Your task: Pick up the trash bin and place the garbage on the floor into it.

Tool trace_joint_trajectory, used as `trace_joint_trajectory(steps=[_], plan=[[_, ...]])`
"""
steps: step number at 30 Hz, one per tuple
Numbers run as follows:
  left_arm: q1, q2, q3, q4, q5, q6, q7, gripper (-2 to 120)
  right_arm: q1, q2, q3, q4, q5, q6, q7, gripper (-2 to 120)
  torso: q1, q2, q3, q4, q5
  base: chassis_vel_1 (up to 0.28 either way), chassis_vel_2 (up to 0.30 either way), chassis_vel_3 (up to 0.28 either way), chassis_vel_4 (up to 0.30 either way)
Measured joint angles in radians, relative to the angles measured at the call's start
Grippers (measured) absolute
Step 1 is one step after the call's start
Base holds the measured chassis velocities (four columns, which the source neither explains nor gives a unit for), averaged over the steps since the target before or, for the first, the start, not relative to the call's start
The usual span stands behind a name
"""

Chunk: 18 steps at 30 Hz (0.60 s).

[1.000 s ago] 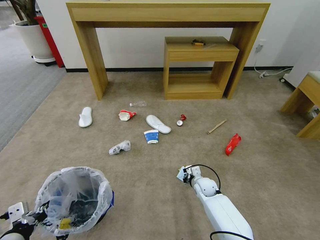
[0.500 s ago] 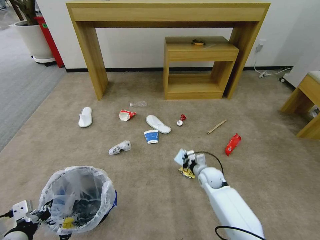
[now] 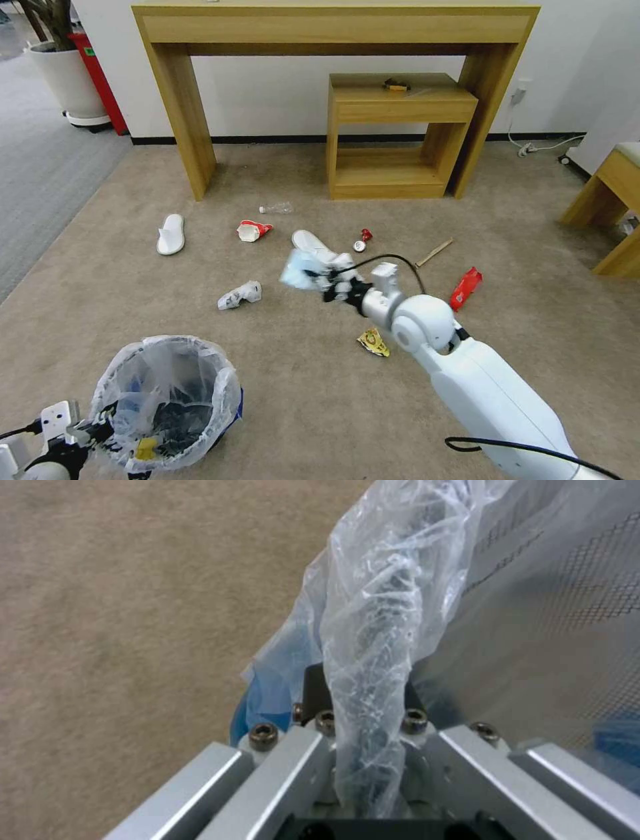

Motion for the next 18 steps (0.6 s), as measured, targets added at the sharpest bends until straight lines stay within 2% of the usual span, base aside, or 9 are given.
trace_joint_trajectory(steps=[3,4,6,7,8,13,18], plan=[[-0.022,0.014,0.023,0.0,0.001,0.019,-0.009,0,0.073,0.044,-0.124,0.029,0.043,-0.024,0.006,0,0.0,0.0,0.0,0.0001,-0.0002,0.0,0.0,0.0,0.0],[-0.022,0.014,0.023,0.0,0.001,0.019,-0.009,0,0.073,0.044,-0.124,0.029,0.043,-0.024,0.006,0,0.0,0.0,0.0,0.0001,-0.0002,0.0,0.0,0.0,0.0],[-0.04,0.026,0.035,0.002,-0.001,0.034,-0.019,0,0.1,0.081,-0.19,0.026,0.069,-0.038,0.025,0,0.0,0.0,0.0,0.0001,-0.0002,0.0,0.0,0.0,0.0],[-0.053,0.035,0.043,0.003,-0.007,0.048,-0.031,0,0.113,0.107,-0.236,0.016,0.085,-0.043,0.044,0,0.0,0.0,0.0,0.0001,-0.0003,0.0,0.0,0.0,0.0],[-0.073,0.049,0.055,0.004,-0.035,0.069,-0.069,0,0.129,0.136,-0.304,-0.005,0.111,-0.057,0.08,0,0.0,0.0,0.0,0.0001,-0.0002,0.0,0.0,0.0,0.0],[-0.09,0.064,0.07,0.004,-0.063,0.074,-0.11,0,0.14,0.157,-0.363,-0.04,0.117,-0.083,0.102,0,0.0,0.0,0.0,0.0,-0.0002,0.0,0.0,0.0,0.0],[-0.1,0.071,0.088,0.012,-0.067,0.074,-0.13,0,0.143,0.177,-0.406,-0.067,0.11,-0.171,0.157,3,0.0,0.0,0.0,0.0,-0.0002,0.0,0.0,0.0,0.0]])
